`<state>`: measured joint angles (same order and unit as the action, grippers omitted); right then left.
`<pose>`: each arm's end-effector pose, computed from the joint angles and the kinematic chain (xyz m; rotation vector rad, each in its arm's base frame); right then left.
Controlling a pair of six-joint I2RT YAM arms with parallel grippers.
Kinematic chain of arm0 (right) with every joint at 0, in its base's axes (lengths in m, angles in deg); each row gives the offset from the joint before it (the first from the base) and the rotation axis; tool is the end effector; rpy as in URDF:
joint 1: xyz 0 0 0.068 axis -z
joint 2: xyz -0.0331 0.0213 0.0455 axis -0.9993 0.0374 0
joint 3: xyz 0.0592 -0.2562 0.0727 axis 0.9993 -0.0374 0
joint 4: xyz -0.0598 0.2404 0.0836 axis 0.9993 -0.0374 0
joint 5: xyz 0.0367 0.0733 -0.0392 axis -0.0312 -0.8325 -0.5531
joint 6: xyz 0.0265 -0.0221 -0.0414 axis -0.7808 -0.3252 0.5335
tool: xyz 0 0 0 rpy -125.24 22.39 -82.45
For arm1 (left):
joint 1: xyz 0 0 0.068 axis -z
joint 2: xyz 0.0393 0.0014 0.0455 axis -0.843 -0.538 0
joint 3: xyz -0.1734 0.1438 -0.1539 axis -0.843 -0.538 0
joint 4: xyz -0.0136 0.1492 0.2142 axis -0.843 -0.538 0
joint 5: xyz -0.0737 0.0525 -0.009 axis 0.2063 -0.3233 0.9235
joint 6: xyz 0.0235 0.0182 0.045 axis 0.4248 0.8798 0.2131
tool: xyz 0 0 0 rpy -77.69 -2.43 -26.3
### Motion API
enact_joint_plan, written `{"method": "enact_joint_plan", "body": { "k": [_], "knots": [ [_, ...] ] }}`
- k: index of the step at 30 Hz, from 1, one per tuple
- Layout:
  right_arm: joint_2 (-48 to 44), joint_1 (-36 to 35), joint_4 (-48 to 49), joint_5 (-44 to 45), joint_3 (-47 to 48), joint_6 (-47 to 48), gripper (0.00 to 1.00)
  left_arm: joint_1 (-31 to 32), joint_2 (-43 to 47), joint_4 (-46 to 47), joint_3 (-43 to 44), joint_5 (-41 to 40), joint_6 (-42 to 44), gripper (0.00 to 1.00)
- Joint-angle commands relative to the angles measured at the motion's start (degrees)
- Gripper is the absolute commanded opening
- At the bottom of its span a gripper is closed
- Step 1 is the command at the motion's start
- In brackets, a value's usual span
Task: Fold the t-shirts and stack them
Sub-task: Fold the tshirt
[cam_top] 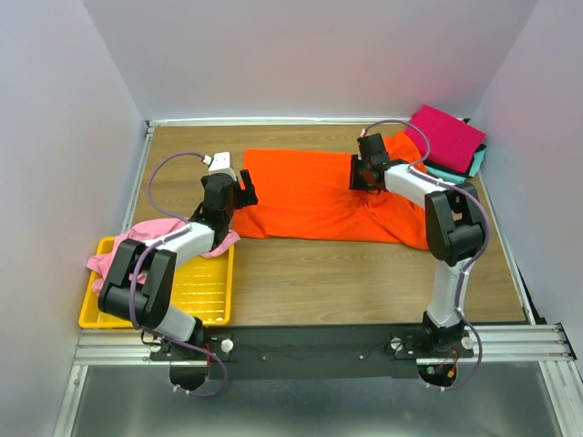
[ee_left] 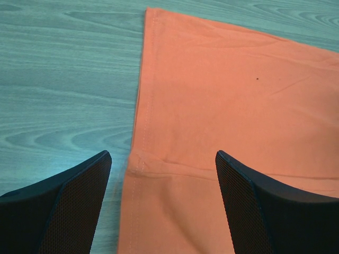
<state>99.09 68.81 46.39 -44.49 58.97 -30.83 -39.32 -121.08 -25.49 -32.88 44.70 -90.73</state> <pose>0.4151 0.1396 0.1793 -0.0048 2.4465 0.1569 0.3001 -0.0908 0.2018 -0.2034 1.9456 -0.2692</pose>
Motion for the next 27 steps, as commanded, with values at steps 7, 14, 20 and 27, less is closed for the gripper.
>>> {"method": "enact_joint_plan", "body": {
  "k": [7, 14, 20, 27],
  "knots": [
    [-10.2, -0.5, -1.2, 9.5, -2.3, -1.8, 0.76, 0.2, -0.1, -0.3, 1.1, 0.9, 0.9, 0.87],
    [-19.2, 1.5, -1.3, 12.5, -11.4, -5.6, 0.84, 0.2, 0.0, 0.0, 0.8, 1.8, 0.8, 0.87],
    [-19.5, 4.4, -1.2, 10.0, -17.0, -8.9, 0.89, 0.2, 0.2, 0.5, 0.4, 2.7, 0.7, 0.87],
    [-17.8, 6.0, 1.3, 6.6, -18.3, -9.6, 0.91, 0.3, 0.5, 0.9, 0.0, 2.8, 0.7, 0.87]
  ]
}}
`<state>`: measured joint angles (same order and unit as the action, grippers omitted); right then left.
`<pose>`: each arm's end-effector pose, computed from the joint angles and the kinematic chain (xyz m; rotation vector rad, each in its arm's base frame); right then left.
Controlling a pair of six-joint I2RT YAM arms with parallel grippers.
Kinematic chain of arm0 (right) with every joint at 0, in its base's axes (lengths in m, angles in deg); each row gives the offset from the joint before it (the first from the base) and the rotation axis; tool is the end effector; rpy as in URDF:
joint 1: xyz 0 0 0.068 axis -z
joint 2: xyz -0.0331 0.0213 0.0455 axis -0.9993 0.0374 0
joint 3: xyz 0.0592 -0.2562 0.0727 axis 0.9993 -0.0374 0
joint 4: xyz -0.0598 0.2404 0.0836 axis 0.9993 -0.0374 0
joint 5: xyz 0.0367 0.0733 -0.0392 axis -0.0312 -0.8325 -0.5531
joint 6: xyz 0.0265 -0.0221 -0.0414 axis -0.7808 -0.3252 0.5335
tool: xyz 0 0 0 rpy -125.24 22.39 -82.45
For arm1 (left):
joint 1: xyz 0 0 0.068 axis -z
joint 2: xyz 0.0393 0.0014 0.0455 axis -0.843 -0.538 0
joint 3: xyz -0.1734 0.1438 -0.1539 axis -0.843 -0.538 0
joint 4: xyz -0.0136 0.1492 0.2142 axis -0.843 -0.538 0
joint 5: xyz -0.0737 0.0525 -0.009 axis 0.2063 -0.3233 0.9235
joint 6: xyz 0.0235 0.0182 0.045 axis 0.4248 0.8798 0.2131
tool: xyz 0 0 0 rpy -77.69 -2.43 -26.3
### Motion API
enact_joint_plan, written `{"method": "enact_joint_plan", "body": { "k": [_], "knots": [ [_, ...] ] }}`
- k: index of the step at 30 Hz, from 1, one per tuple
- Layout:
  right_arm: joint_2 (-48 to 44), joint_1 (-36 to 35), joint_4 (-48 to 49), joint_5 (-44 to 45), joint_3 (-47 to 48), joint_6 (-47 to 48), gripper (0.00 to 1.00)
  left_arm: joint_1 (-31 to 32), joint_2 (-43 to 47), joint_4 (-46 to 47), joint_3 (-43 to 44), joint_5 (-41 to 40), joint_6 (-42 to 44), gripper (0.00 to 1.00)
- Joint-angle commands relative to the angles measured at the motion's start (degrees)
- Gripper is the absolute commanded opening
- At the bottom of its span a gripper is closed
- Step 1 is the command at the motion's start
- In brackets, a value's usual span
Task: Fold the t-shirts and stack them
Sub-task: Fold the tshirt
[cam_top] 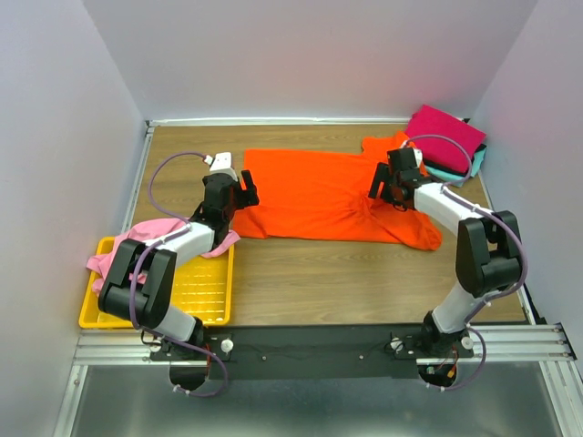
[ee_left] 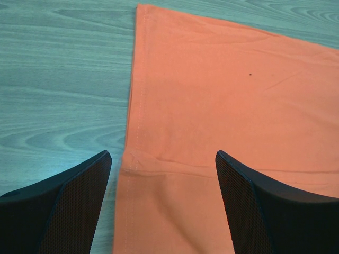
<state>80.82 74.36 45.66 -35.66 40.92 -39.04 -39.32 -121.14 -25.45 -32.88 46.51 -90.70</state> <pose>0.3485 0.0745 0.2033 0.3507 2.3913 -0.0061 0.3001 -0.0919 0.2015 -0.1825 1.9526 -0.2989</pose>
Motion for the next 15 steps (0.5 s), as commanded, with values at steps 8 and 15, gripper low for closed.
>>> {"method": "enact_joint_plan", "body": {
  "k": [8, 15],
  "knots": [
    [5.2, 0.9, 5.5, -6.7, 2.3, -1.7, 0.91, 0.3, 0.5, 0.9, 0.0, 0.9, 0.7, 0.87],
    [9.8, 0.9, 5.7, -7.2, 6.2, -1.2, 0.91, 0.3, 0.7, 0.6, -0.1, 0.2, 1.0, 0.87]
  ]
}}
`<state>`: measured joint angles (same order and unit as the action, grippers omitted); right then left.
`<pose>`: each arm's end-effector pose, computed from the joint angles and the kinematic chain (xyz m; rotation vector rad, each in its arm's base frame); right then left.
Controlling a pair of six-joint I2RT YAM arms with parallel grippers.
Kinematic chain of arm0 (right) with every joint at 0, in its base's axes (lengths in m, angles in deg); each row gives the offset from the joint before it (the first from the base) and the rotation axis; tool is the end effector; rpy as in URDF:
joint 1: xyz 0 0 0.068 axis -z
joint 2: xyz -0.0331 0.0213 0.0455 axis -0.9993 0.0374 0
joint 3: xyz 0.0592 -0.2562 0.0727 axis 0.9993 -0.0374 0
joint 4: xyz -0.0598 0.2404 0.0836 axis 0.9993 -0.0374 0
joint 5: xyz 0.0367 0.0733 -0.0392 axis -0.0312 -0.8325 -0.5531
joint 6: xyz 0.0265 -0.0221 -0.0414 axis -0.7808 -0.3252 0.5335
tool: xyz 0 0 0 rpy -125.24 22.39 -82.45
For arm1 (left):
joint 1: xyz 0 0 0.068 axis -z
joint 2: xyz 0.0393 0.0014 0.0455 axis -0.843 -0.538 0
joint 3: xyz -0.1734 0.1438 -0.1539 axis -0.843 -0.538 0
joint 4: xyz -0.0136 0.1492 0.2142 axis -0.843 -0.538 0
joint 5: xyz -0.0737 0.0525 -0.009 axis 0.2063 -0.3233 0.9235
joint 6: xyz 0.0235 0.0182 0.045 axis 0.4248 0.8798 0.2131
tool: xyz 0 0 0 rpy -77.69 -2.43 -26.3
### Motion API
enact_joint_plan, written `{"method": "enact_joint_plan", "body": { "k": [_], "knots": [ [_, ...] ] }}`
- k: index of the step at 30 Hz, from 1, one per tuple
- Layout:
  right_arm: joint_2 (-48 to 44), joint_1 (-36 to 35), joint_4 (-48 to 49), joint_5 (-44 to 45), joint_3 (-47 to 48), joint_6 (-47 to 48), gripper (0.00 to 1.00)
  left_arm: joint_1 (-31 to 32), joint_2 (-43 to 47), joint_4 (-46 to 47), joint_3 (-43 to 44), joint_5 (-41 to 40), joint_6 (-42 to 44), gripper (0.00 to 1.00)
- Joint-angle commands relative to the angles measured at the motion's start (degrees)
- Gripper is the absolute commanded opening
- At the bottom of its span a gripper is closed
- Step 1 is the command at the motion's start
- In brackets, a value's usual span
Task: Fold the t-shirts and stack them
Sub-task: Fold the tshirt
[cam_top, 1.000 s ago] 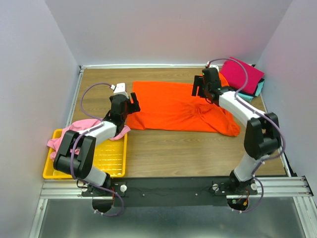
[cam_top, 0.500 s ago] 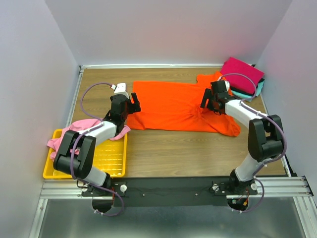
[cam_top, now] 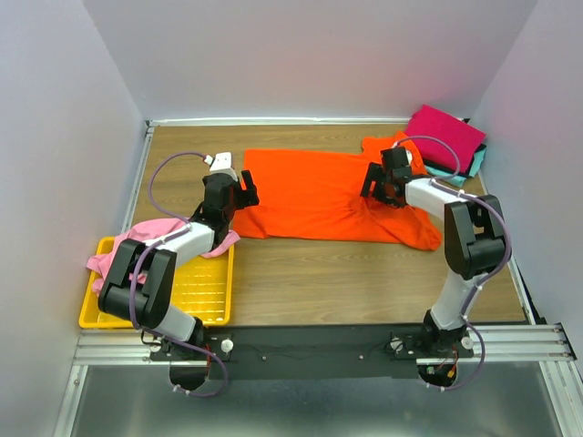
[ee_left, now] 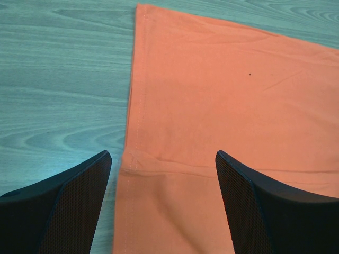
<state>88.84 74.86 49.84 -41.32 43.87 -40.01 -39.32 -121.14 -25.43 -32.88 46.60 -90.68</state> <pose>0.3743 0.0808 0.1742 0.3430 2.4345 0.1061 0.3001 -0.0920 0.2015 -0.1812 1.9526 -0.3003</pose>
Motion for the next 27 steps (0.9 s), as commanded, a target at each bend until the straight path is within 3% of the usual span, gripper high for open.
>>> {"method": "enact_joint_plan", "body": {
  "k": [1, 19, 27],
  "knots": [
    [2.3, 0.5, 1.5, -2.0, 3.6, -0.3, 0.91, 0.3, 0.7, 0.6, -0.1, 0.1, 0.9, 0.87],
    [8.0, 0.5, 3.4, -14.0, 12.4, -2.3, 0.91, 0.3, 0.0, -0.2, 0.3, -0.9, 1.1, 0.87],
    [5.7, 0.5, 3.1, -10.6, 14.9, -0.4, 0.91, 0.3, 0.1, -0.2, 0.3, -0.6, 1.1, 0.87]
  ]
}}
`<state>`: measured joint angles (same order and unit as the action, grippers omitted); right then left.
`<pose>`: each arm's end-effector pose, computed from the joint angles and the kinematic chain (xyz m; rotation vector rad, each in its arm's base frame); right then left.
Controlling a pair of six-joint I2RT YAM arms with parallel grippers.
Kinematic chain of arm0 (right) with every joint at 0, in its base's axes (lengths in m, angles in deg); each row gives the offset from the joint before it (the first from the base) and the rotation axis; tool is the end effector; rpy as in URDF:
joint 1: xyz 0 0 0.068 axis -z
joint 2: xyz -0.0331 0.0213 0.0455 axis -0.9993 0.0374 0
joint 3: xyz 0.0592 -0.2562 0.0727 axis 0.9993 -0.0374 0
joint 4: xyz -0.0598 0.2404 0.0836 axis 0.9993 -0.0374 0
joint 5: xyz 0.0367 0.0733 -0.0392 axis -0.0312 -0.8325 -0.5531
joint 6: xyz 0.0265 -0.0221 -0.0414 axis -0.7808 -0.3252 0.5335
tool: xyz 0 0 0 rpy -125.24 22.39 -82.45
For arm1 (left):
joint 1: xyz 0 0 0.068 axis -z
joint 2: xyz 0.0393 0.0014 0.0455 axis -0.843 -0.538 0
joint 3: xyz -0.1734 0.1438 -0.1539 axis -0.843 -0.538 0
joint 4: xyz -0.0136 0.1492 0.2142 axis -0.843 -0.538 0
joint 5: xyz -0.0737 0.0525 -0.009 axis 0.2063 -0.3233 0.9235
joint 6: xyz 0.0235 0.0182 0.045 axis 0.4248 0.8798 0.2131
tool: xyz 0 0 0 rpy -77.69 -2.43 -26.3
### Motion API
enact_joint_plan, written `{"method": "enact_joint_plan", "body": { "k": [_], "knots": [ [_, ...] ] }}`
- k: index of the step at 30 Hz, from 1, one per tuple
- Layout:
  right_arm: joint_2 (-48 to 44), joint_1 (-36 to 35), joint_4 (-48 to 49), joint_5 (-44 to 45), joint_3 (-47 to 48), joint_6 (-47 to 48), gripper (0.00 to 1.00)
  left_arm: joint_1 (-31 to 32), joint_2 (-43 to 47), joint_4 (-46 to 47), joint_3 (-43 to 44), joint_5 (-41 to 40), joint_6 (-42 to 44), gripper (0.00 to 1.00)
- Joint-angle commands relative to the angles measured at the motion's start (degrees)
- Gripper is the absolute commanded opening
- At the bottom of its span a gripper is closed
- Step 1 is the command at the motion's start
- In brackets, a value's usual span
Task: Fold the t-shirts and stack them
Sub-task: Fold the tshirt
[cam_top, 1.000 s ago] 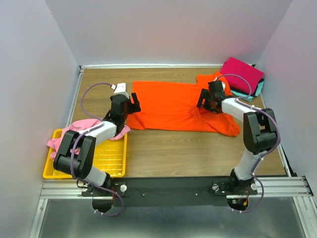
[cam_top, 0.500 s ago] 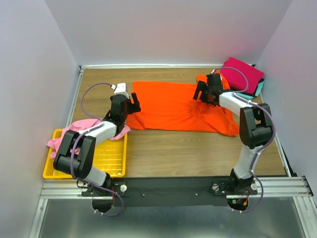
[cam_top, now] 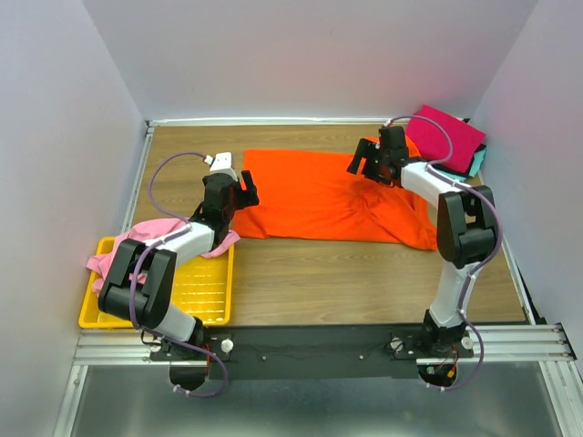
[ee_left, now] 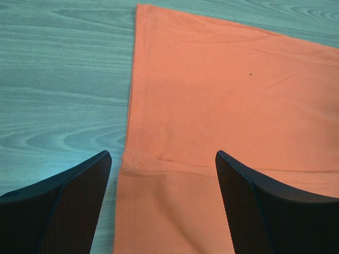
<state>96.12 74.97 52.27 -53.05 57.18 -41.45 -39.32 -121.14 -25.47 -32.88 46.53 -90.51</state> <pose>0.4256 0.0992 0.1988 0.2720 2.3421 0.4075 0.3000 -0.0919 0.2014 -0.1790 1.9532 -0.2969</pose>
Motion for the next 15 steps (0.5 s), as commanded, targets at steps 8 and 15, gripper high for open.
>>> {"method": "enact_joint_plan", "body": {
  "k": [8, 15],
  "knots": [
    [-13.7, 1.4, -3.3, 12.7, -9.6, 3.4, 0.91, 0.3, 1.2, 0.1, -0.3, -0.5, 0.7, 0.87],
    [-31.6, 6.7, -9.5, 17.9, -25.1, 3.2, 0.93, 0.9, 1.5, 1.3, -0.6, 2.0, 0.2, 0.87]
  ]
}}
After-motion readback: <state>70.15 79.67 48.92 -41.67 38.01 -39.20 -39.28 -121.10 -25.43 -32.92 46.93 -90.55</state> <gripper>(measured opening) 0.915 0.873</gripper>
